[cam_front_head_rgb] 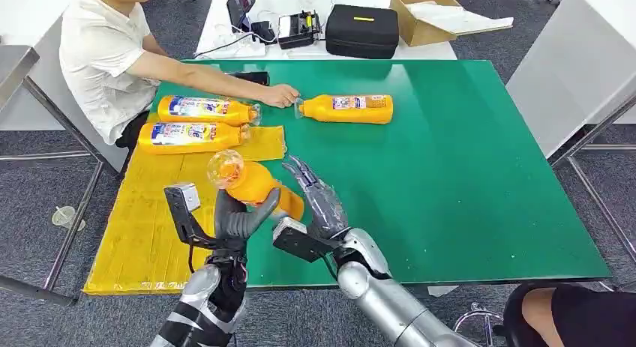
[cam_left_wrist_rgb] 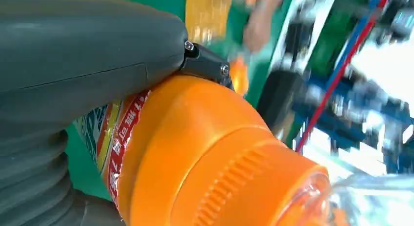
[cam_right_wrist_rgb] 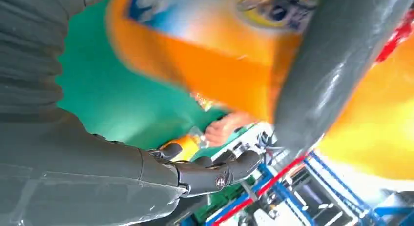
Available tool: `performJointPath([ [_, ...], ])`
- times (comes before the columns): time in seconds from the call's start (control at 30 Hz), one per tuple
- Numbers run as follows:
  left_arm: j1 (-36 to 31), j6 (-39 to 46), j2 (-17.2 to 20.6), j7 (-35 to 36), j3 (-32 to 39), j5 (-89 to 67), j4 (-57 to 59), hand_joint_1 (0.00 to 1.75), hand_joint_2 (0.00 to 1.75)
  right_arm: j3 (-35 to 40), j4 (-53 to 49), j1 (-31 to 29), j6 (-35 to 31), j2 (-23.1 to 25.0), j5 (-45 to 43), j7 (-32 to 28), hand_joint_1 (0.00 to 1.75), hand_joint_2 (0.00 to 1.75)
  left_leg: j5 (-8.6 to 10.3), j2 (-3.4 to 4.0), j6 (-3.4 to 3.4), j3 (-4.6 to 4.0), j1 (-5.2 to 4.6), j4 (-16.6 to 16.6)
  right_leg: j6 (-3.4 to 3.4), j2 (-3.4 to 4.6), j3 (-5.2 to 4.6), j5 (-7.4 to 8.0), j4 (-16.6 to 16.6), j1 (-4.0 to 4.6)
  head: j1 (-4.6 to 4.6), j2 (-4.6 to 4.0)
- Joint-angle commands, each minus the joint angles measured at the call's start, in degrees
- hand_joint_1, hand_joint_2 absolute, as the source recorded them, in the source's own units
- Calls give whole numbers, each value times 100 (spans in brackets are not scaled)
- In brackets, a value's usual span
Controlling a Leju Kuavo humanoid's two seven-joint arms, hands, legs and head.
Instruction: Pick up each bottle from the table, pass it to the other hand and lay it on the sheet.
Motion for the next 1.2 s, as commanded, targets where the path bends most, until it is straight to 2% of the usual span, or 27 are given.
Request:
performJointPath([
  [0.03, -682, 1669, 516, 9, 378, -3193, 789, 175, 175, -792, -644, 591, -633, -152, 253, -36, 0, 175, -5, -11, 1, 28, 3, -2, -24, -23, 35, -11, -2, 8, 0, 0],
  [0.13, -504, 1404, 583, 85, 922, -3596, 423, 175, 175, -1401, -1472, 1094, -907, -119, 32, -416, 0, 175, -5, 1, 1, 24, -2, -5, -19, -8, 24, -8, -1, 2, 0, 0],
  [0.2, -424, 1507, 672, 182, 1016, -4154, 285, 175, 175, -1704, -1950, 1368, -1136, -47, -97, -651, 0, 175, -7, 1, 1, 15, 0, -1, -17, -7, 16, -9, 1, 3, 0, 0],
  [0.27, -489, 1829, 823, 514, 974, -5263, 383, 175, 175, -1935, -2326, 1538, -1364, 78, -244, -878, 0, 175, -14, 11, 0, 22, -2, 1, -21, 1, 18, -14, 6, 2, 0, 0],
  [0.3, -626, 1840, 975, 972, 940, -6174, 594, 175, 175, -2090, -2570, 1620, -1516, 188, -361, -1001, 0, 175, -19, 12, 0, 31, 0, 5, -27, -2, 29, -19, 8, 5, 0, 0],
  [0.37, -792, 1646, 1047, 1233, 999, -6757, 849, 175, 175, -2189, -2717, 1659, -1573, 247, -424, -1096, 0, 175, -20, 4, -1, 32, 1, 9, -32, -11, 32, -24, 15, 7, 0, 0],
  [0.4, -889, 1515, 1049, 1263, 1058, -6904, 975, 175, 175, -2246, -2774, 1681, -1612, 271, -441, -1137, 0, 175, -6, 1, -1, 11, -1, 3, -20, -9, 10, -10, 8, 3, 2, 0],
  [0.5, -907, 1510, 1050, 1263, 1066, -6904, 983, 175, 175, -2248, -2774, 1681, -1610, 267, -442, -1139, 0, 175, -21, 2, -1, 37, 4, 17, -42, -16, 39, -25, 20, 12, 0, 0],
  [0.63, -904, 1514, 1030, 1256, 1063, -6922, 999, 175, 175, -2246, -2747, 1677, -1608, 271, -444, -1143, 0, 175, -2, 8, 1, 9, 1, -2, -14, -7, 5, -4, 1, 3, 0, 0],
  [0.7, -1337, 876, 1232, 1982, 682, -8031, 1650, 175, 175, -2405, -2856, 1705, -1873, 364, -606, -1473, 0, 175, -9, 5, 1, 21, 2, 4, -23, -12, 20, -12, 5, 7, 0, 0],
  [0.77, -1697, 469, 1272, 2163, 585, -8458, 2219, 175, 175, -2561, -3095, 1805, -1962, 399, -738, -1603, 0, 175, 2, -5, -1, 3, 1, 0, -15, -16, 4, -5, 4, 3, 0, 0],
  [0.87, -2093, -191, 1229, 2117, 690, -8377, 2933, 175, 175, -2785, -3317, 1945, -1863, 382, -915, -1663, 0, 175, 0, -26, -1, 13, 1, 6, -24, -39, 19, -15, 11, 4, 0, 0],
  [0.9, -2163, -355, 1244, 2064, 659, -8394, 3094, 175, 175, -2862, -3321, 1975, -1831, 378, -992, -1691, 0, 175, 3, -16, -1, 8, 0, 2, -17, -24, 10, -8, 6, 2, 2, 0],
  [1.07, -2363, -820, 1071, 2044, 415, -8667, 3666, 175, 175, -3154, -3187, 2065, -1542, 460, -1255, -1831, 0, 175, -3, -15, 1, 20, 2, 4, -21, -29, 24, -13, 4, 6, 0, 0],
  [1.2, -2356, -809, 1051, 2053, 404, -8676, 3668, 175, 175, -3152, -3161, 2061, -1540, 468, -1258, -1833, 0, 175, -3, -3, 1, 14, 1, 3, -16, -14, 15, -8, 3, 4, 0, 0],
])
